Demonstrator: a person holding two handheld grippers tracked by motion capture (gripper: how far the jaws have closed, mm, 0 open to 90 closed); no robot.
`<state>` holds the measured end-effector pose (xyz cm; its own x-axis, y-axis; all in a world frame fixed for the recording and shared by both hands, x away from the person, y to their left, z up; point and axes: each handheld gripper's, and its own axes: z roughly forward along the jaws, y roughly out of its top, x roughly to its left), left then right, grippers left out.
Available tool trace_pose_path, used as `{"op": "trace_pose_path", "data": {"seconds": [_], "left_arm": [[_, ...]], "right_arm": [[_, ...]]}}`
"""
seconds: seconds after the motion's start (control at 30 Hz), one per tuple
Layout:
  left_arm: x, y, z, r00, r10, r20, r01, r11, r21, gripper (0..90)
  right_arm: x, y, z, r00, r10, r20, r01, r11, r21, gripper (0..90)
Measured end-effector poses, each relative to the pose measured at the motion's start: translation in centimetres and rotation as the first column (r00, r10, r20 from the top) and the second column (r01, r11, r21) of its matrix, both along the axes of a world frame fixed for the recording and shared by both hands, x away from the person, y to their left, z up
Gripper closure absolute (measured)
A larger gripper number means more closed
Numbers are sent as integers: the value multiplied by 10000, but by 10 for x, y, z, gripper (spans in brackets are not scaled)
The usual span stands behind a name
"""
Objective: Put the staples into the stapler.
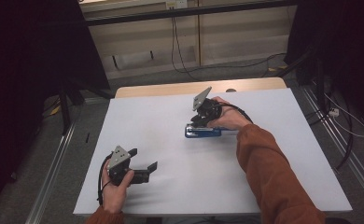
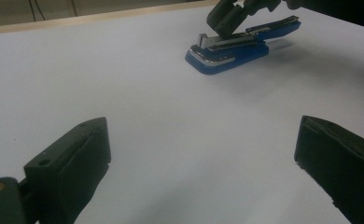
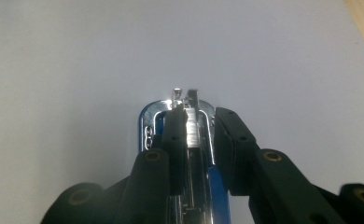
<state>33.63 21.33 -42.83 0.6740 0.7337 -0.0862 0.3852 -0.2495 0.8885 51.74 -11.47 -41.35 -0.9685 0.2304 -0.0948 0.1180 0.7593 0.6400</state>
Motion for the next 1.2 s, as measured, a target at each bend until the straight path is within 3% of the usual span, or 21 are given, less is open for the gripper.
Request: {"op": "trace_pose_path", "data": {"seconds": [0.23,0.33,0.47,0.57,0.7,0.77,0.83,0.97,1.0,1.1,1.2], "left_arm": [[0,0,0,10000,16,-11,-16,10000,67,37],[0,-1,0,10000,66,2,-66,9999,-98,37],[0,0,0,10000,71,5,-71,10000,-26,37],[0,0,0,9999,107,-40,-108,9999,-86,37],[0,1,0,9997,237,-39,-237,9997,-100,37],[0,1,0,9998,207,42,-207,9998,-30,37],[1,2,0,9997,237,-1,-237,9997,-22,37],[1,2,-1,9997,229,6,-229,9997,-107,37],[1,2,-1,9997,226,1,-226,9997,-104,37],[1,3,-2,9996,293,-32,-293,9993,-218,37],[1,4,-2,9993,366,-90,-368,9992,-145,37]], "right_arm": [[-1,-12,-2,9949,-1004,-123,1011,9920,751,629],[-5,-18,-2,9835,-1776,-350,1805,9771,1131,500],[-10,-26,-3,9678,-2513,-138,2510,9598,1252,410],[-15,-31,-2,9555,-2935,-280,2933,9368,1909,354],[-20,-36,-3,9402,-3384,-392,3392,9187,2024,261],[-23,-39,-4,9267,-3725,-500,3743,9025,2131,212],[-25,-43,-4,9195,-3898,-513,3913,8948,2151,204],[-31,-52,0,8926,-4483,-478,4436,8543,2710,145],[-33,-53,1,8872,-4590,-468,4527,8464,2804,136],[-36,-58,0,8795,-4732,-512,4665,8356,2901,144],[-39,-63,0,8608,-5037,-725,4987,8067,3170,105]]}}
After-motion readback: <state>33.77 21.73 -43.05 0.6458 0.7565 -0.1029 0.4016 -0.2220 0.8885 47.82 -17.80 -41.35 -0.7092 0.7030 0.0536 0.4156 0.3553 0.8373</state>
